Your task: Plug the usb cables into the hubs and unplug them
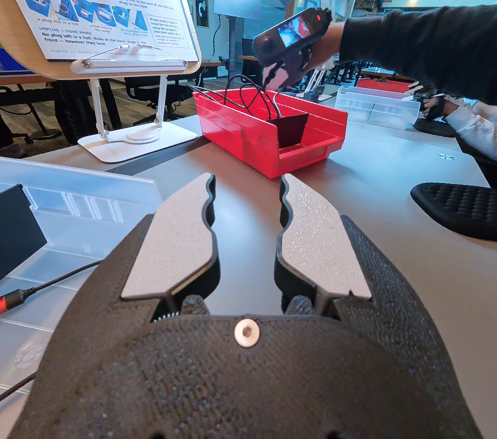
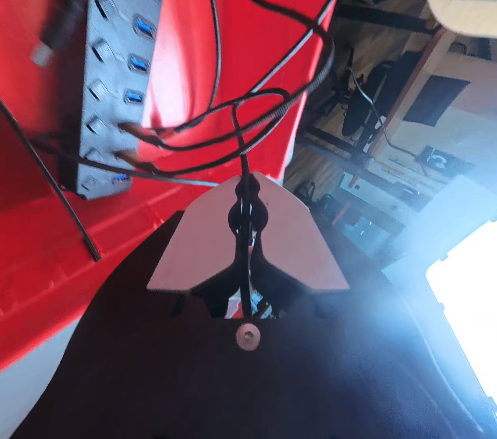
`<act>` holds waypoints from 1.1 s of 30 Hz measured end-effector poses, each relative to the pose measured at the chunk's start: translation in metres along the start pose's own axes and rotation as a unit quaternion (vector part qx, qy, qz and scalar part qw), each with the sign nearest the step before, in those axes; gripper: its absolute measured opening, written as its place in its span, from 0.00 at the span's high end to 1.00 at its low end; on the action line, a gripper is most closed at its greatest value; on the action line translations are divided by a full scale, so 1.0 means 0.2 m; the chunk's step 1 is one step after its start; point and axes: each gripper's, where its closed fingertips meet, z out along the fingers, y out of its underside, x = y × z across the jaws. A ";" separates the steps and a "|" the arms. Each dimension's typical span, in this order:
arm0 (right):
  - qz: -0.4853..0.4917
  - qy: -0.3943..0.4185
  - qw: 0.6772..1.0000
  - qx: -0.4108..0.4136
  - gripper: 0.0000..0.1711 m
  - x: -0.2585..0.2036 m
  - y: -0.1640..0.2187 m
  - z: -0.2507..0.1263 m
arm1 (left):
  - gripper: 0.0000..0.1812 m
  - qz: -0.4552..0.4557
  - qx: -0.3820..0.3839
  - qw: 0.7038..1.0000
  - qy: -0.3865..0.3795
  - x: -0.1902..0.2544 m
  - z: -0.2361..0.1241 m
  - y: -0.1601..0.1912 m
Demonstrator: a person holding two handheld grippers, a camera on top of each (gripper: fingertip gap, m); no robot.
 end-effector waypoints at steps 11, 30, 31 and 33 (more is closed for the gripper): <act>0.037 -0.055 0.993 0.094 0.98 -0.15 -0.33 0.08 | 0.75 0.006 -0.014 1.000 0.000 -0.01 0.01 0.03; 0.425 -0.203 0.678 0.564 0.66 -0.53 -0.43 -1.12 | 0.73 -0.010 -0.029 0.999 -0.035 -0.08 -0.03 0.02; 0.433 -0.200 0.676 0.562 0.66 -0.64 -0.43 -1.13 | 0.73 -0.012 -0.024 0.999 -0.042 -0.10 -0.04 -0.01; 0.437 -0.177 0.683 0.558 0.66 -0.83 -0.43 -1.12 | 0.73 -0.008 -0.018 0.997 -0.069 -0.15 -0.08 -0.06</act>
